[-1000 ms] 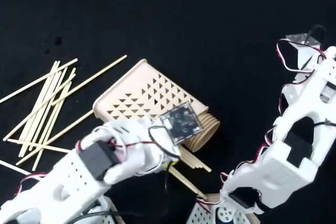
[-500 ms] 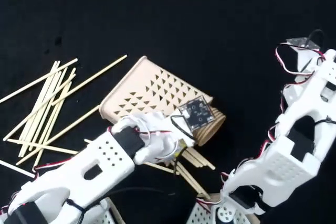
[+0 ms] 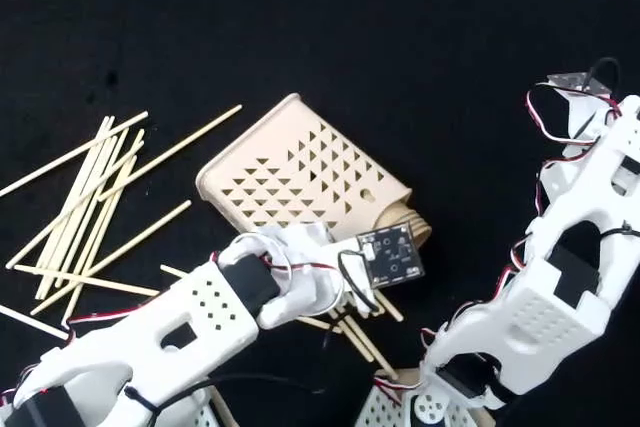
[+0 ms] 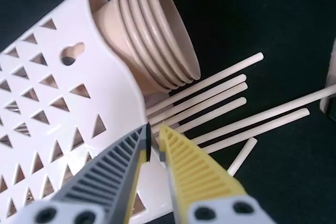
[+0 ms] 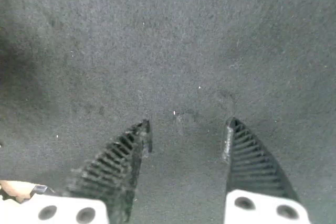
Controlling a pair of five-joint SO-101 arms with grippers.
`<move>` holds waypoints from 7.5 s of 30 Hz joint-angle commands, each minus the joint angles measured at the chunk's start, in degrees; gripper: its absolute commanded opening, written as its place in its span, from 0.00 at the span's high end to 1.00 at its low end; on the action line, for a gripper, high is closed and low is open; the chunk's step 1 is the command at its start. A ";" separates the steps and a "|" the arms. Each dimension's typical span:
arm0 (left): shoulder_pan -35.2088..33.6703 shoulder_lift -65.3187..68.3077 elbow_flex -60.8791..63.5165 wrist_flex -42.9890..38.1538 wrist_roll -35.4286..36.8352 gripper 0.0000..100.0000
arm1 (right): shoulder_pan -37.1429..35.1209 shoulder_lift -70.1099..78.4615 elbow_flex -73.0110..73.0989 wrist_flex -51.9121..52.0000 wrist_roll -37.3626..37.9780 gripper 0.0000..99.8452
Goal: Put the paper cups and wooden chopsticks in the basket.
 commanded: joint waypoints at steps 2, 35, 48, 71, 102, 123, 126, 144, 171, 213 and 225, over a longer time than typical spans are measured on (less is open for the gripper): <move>1.63 0.79 2.33 0.26 -0.88 0.97 | 0.79 -0.66 -2.51 -0.53 0.62 0.77; -32.66 -51.08 -14.37 21.71 10.46 0.92 | 0.88 -55.96 50.59 -14.95 54.24 0.77; -38.11 -62.24 4.18 17.14 14.59 0.83 | -19.60 -100.79 95.43 -29.98 40.62 0.65; -38.20 -57.67 7.60 14.77 14.59 0.83 | -45.27 -127.16 108.44 -27.52 24.79 0.64; -38.29 -57.67 12.88 9.05 14.59 0.83 | -48.70 -126.55 98.68 -26.55 10.64 0.99; -38.29 -57.67 12.97 9.23 14.68 0.83 | -44.75 -75.03 56.31 -16.09 -8.35 0.99; -38.29 -57.67 13.05 9.23 14.68 0.83 | -44.75 -66.68 46.55 -11.78 -8.26 0.99; -38.20 -57.67 14.46 8.79 14.68 0.83 | -44.66 -28.53 -9.10 9.49 -20.66 0.99; -38.11 -57.67 19.82 3.78 14.68 0.83 | -43.16 -0.48 -46.73 9.58 -17.93 0.75; -37.14 17.14 -9.27 12.48 47.47 0.83 | -9.85 -85.23 61.85 -13.71 -16.35 0.96; -40.75 18.20 -8.04 2.29 53.89 0.83 | -9.93 -86.20 84.18 -27.60 -16.70 0.96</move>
